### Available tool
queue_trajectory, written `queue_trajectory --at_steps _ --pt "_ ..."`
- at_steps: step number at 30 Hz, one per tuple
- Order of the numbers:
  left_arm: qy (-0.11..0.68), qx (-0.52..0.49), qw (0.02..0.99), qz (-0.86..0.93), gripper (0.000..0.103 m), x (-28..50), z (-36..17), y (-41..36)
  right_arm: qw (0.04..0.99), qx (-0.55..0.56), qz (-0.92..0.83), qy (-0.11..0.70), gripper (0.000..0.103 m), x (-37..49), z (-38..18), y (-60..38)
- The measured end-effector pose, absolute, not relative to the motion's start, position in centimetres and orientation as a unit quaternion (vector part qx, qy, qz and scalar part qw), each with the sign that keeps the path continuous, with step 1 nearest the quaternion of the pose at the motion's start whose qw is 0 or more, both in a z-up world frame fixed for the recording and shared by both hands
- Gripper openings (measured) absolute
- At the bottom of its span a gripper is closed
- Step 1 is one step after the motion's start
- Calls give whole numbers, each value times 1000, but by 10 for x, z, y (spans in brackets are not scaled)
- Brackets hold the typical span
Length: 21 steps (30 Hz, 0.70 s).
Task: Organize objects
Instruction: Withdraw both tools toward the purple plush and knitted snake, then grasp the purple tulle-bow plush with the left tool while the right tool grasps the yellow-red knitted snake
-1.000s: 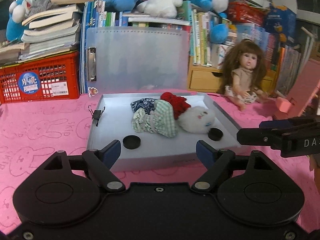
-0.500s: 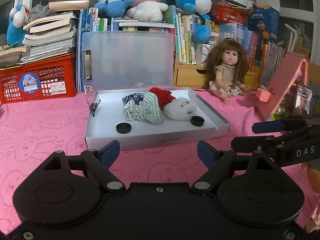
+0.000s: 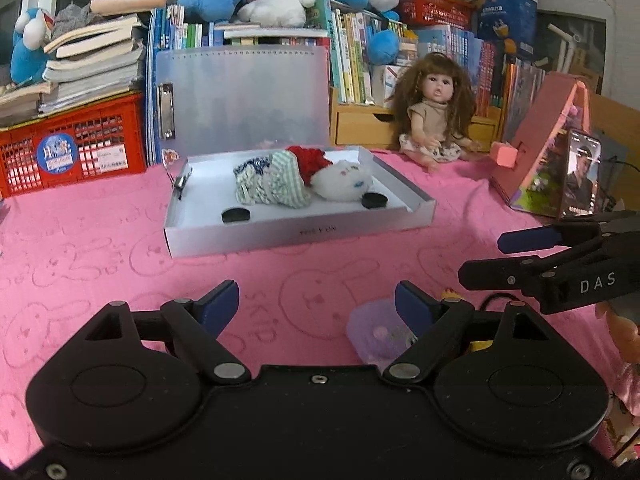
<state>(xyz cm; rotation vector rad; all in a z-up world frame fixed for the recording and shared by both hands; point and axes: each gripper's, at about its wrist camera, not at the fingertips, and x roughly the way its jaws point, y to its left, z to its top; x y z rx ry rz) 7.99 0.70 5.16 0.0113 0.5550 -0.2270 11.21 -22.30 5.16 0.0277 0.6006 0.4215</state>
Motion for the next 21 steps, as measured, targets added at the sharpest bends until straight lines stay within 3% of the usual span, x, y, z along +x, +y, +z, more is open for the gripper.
queue_trajectory --at_steps 21 --pt "290 -8 944 -159 83 23 37 6 931 0 224 288 91 69 34 -223"
